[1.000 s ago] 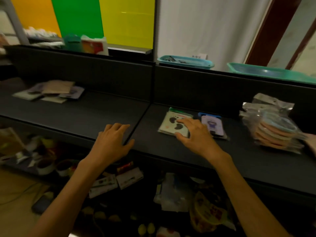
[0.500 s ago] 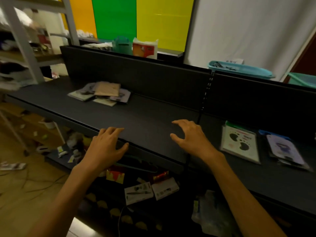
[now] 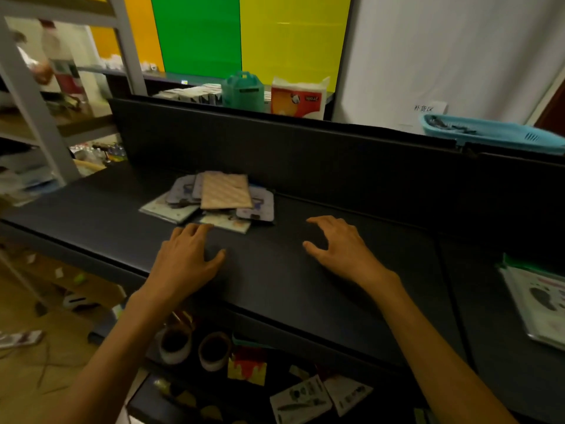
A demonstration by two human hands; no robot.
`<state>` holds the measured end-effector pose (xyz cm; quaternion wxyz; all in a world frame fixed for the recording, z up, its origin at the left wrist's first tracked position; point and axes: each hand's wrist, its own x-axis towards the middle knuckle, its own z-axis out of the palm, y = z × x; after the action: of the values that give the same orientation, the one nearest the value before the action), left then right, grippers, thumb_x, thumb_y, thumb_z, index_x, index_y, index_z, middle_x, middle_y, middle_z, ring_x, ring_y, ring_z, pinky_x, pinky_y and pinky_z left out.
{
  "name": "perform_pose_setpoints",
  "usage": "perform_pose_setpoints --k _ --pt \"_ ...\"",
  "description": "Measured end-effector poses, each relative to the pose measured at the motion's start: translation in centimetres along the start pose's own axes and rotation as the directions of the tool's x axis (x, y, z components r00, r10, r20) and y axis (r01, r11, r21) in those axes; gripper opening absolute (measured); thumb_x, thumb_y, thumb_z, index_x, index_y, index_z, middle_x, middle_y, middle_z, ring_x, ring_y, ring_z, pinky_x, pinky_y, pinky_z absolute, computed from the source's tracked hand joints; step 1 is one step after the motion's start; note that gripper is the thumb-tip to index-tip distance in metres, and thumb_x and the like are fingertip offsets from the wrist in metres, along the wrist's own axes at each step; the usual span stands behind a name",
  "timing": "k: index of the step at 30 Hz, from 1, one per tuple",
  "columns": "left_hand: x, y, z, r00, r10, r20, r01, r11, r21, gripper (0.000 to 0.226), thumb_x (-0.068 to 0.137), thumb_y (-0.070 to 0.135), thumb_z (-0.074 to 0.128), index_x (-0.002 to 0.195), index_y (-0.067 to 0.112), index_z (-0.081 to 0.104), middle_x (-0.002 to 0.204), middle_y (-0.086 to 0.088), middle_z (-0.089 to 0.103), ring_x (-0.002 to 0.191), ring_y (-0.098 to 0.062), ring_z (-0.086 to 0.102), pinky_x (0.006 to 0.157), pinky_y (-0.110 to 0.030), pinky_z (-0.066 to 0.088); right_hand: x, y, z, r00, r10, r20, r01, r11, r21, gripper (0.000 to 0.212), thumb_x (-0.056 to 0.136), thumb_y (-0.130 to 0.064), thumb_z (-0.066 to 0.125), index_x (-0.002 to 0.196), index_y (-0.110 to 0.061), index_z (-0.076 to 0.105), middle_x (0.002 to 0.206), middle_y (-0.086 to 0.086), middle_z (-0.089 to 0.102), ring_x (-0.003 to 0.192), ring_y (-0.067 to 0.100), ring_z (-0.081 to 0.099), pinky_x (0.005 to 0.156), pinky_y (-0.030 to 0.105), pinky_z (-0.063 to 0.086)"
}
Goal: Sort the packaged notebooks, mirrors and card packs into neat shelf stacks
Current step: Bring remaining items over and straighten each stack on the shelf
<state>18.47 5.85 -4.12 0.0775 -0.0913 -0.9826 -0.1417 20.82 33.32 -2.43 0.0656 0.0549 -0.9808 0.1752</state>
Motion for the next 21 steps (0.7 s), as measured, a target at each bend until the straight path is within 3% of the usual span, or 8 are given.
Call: perform_pose_setpoints --k 9,15,21 --pt "8.2 -4.1 -0.4 0.997 0.046 -0.054 -0.054 0.986 -0.160 0.067 0.085 0.045 0.061 0.140 0.013 0.040 0.136 -0.013 0.046 0.123 -0.030 0.043 0.097 -0.042 0.041 6.3 -3.2 2.0 0.988 0.152 0.034 -0.153 0.988 0.011 0.061 0.091 -0.045 0.053 0.145 -0.027 0.030 0.150 -0.001 0.031 0.137 0.019 0.029 0.112 0.034 0.024" --pt "13.9 -7.2 0.6 0.993 0.115 0.018 -0.110 0.976 -0.187 0.073 0.080 0.064 0.055 0.134 0.016 0.045 0.136 -0.011 0.048 0.122 -0.028 0.045 0.098 -0.042 0.043 9.7 -6.2 3.9 0.964 0.265 0.029 -0.266 0.963 0.042 0.062 0.090 -0.046 0.054 0.145 -0.029 0.029 0.149 0.000 0.033 0.135 0.021 0.031 0.109 0.036 0.028" --pt "17.2 -8.6 1.0 0.978 0.192 0.079 -0.185 0.979 -0.087 0.090 0.077 0.075 0.046 0.142 0.014 0.033 0.148 -0.013 0.034 0.132 -0.033 0.031 0.108 -0.048 0.024 11.2 -9.7 5.3 0.911 0.412 0.023 -0.411 0.899 0.154 0.070 0.083 -0.061 0.055 0.141 -0.027 0.033 0.143 0.003 0.040 0.128 0.024 0.038 0.102 0.038 0.035"
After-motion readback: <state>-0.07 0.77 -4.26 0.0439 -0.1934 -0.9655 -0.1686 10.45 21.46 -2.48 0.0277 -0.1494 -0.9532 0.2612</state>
